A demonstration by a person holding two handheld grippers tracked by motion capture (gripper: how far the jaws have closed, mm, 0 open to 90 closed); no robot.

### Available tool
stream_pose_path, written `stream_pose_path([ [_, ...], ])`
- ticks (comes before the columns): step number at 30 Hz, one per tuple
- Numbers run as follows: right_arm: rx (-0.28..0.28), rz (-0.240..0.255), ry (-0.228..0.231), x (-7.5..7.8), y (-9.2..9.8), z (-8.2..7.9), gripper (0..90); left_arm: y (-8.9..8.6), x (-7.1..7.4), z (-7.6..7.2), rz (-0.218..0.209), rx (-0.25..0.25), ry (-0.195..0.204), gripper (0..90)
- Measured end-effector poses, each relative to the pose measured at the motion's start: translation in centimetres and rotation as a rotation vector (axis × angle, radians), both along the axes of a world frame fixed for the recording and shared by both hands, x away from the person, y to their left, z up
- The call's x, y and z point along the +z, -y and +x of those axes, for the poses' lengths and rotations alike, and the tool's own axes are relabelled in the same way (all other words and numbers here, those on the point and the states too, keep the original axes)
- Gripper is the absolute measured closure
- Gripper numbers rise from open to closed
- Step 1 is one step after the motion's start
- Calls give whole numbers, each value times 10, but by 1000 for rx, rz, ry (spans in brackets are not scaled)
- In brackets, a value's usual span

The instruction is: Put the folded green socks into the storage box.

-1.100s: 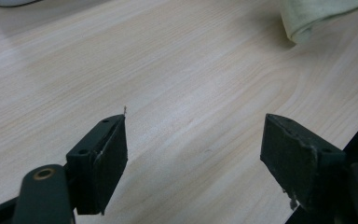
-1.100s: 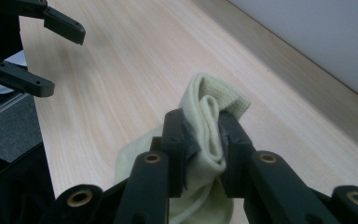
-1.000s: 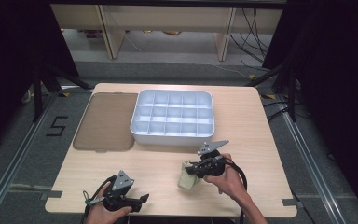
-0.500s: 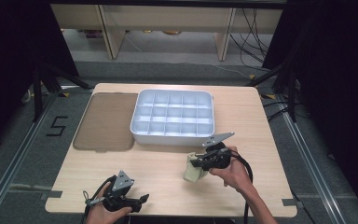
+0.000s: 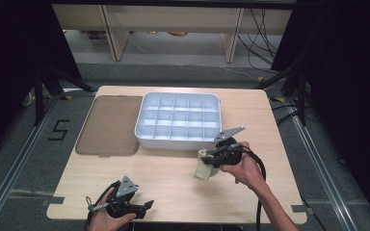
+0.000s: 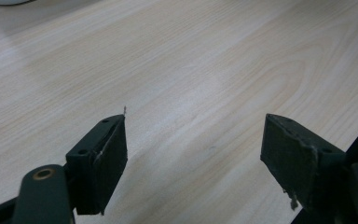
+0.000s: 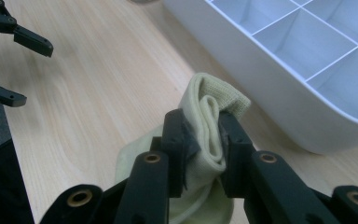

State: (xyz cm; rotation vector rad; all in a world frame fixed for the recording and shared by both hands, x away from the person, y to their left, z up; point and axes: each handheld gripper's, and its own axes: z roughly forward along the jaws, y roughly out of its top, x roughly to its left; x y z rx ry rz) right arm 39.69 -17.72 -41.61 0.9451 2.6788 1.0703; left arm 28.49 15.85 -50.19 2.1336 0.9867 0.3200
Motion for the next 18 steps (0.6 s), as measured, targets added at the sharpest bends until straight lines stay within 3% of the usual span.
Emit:
stream_pose_path([
  [1,0,-10,2,2,2,1,758,-2,1,0,17,-13,-6,218],
  [3,-7,-9,-13,4,3,0,758,-1,1,0,12,-4,-16,218],
  [5,-15,2,6,5,4,3,758,1,-1,-1,-3,15,-18,216],
  [6,-7,-12,-1,7,6,3,758,1,-2,0,8,15,-13,213],
  [7,-11,-4,7,6,6,4,758,-2,-1,1,45,-16,-17,211],
  [9,-10,1,22,7,7,6,758,-1,-1,1,24,-3,-25,203],
  [10,-3,-14,1,9,8,6,758,-2,0,1,26,-5,-20,200],
  [12,-8,-20,-3,11,9,6,758,-2,0,1,34,-14,-14,198],
  [13,1,-26,18,12,11,8,758,-2,0,1,32,-2,-16,198],
  [14,-17,-23,-8,14,10,7,758,-3,0,1,35,-6,-13,197],
  [17,-17,-32,1,17,11,9,758,-3,-1,2,34,-5,-12,196],
  [18,-17,-22,20,16,11,10,758,-5,1,2,61,-16,-17,196],
])
